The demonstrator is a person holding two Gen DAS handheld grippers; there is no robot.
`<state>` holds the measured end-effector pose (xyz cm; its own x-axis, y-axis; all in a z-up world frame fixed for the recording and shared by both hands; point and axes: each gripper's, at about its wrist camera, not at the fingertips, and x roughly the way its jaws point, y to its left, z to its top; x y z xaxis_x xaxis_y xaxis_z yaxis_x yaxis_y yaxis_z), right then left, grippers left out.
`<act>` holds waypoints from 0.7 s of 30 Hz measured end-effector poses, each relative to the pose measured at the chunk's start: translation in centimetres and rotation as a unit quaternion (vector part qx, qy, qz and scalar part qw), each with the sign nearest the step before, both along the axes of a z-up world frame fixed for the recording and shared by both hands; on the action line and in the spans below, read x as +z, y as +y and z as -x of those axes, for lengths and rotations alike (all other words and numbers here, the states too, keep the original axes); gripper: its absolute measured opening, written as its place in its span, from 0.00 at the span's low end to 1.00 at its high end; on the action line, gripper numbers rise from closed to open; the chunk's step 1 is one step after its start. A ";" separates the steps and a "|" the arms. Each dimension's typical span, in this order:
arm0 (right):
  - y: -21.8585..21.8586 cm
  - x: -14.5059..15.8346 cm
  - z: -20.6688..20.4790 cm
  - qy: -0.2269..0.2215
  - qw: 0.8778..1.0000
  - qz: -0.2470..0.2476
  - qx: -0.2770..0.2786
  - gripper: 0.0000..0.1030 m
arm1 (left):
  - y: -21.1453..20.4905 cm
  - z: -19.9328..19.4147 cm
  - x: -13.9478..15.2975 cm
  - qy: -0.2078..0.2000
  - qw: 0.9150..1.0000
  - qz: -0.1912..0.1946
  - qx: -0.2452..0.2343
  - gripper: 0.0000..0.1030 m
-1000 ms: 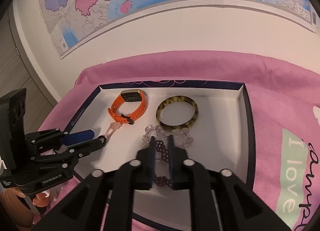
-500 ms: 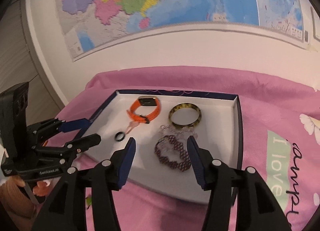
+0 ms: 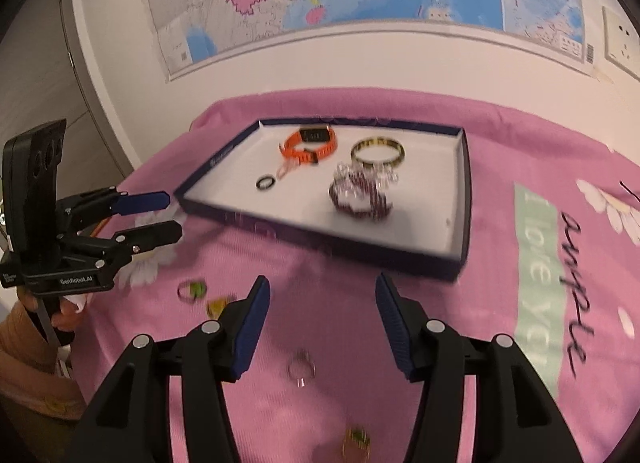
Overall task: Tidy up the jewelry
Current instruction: 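Withdraw both open tools from the tray toward the remaining jewelry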
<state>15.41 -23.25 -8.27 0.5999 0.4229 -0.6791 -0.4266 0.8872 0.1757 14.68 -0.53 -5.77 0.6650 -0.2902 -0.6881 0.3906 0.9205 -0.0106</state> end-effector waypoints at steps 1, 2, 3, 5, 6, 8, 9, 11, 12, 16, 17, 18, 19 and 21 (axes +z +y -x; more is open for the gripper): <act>-0.1 -0.2 0.4 0.002 1.000 0.002 -0.004 0.51 | -0.2 0.3 -0.3 0.002 1.000 -0.001 -0.004 0.57; -0.3 -0.5 0.8 0.006 1.000 0.000 -0.005 0.51 | -0.4 0.6 -0.5 0.004 1.000 -0.004 -0.009 0.57; -0.4 -0.7 1.1 0.008 1.000 -0.001 -0.005 0.51 | -0.6 0.9 -0.7 0.005 1.000 -0.007 -0.013 0.57; -0.3 -1.1 1.8 0.011 1.000 0.003 -0.005 0.51 | -1.1 1.4 -0.9 0.005 1.000 -0.009 -0.023 0.57; -0.3 -1.2 2.1 0.012 1.000 0.006 -0.004 0.51 | -1.4 1.6 -1.1 0.006 1.000 -0.010 -0.029 0.57; 0.1 -1.7 2.6 0.017 1.000 0.010 0.003 0.51 | -2.1 2.0 -1.2 0.003 0.999 -0.016 -0.040 0.57; 0.3 -2.0 2.8 0.019 1.000 0.014 0.006 0.51 | -2.4 2.1 -1.2 0.002 0.999 -0.017 -0.045 0.57; 0.9 -2.4 3.2 0.018 0.999 0.029 0.009 0.51 | -3.0 2.3 -1.2 -0.001 0.998 -0.018 -0.054 0.57; 1.1 -2.5 3.4 0.018 0.999 0.032 0.009 0.51 | -3.4 2.4 -1.2 -0.002 0.998 -0.018 -0.060 0.57; 1.9 -2.6 3.8 0.011 0.999 0.038 0.018 0.51 | -4.7 2.6 -1.2 -0.008 0.996 -0.027 -0.079 0.53; 2.0 -2.6 3.8 0.011 0.999 0.039 0.020 0.51 | -5.0 2.6 -1.3 -0.010 0.996 -0.030 -0.082 0.53; 2.0 -2.6 3.8 0.011 0.999 0.038 0.019 0.51 | -5.3 2.6 -1.4 -0.008 0.996 -0.032 -0.086 0.51; 2.1 -2.7 3.8 0.012 0.999 0.037 0.019 0.50 | -5.5 2.5 -1.4 -0.008 0.996 -0.034 -0.088 0.48; 2.1 -2.8 3.7 0.012 0.999 0.039 0.016 0.50 | -6.0 2.4 -1.5 -0.005 0.995 -0.033 -0.094 0.45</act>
